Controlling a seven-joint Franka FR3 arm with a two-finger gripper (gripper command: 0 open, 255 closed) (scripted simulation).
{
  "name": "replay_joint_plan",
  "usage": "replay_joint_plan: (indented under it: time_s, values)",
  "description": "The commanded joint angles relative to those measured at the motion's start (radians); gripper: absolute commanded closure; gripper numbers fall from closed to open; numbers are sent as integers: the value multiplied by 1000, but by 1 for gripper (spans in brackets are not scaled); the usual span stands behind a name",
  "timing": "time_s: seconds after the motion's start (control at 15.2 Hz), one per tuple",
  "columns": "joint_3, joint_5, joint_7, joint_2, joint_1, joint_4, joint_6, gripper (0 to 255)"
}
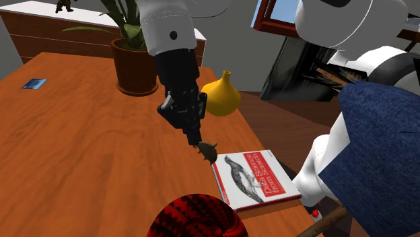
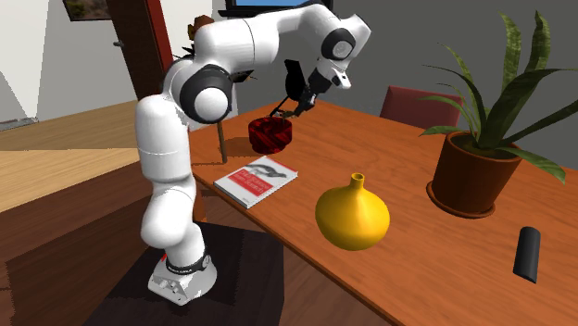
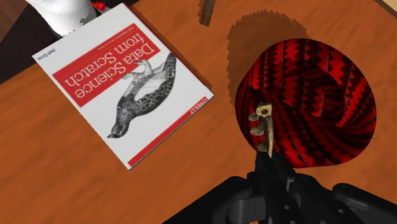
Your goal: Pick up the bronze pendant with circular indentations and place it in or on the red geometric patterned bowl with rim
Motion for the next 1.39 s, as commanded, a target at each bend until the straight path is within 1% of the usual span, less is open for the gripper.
replay_joint_plan:
  time_s: [0.0, 0.33, 0.66, 1.32]
  values:
    - [18, 21, 29, -32, 21, -56, 41, 255]
    - [67, 65, 120, -71, 78, -113, 110, 255]
    - [120, 94, 213, -82, 136, -138, 176, 255]
    - [118, 94, 150, -99, 139, -285, 292, 255]
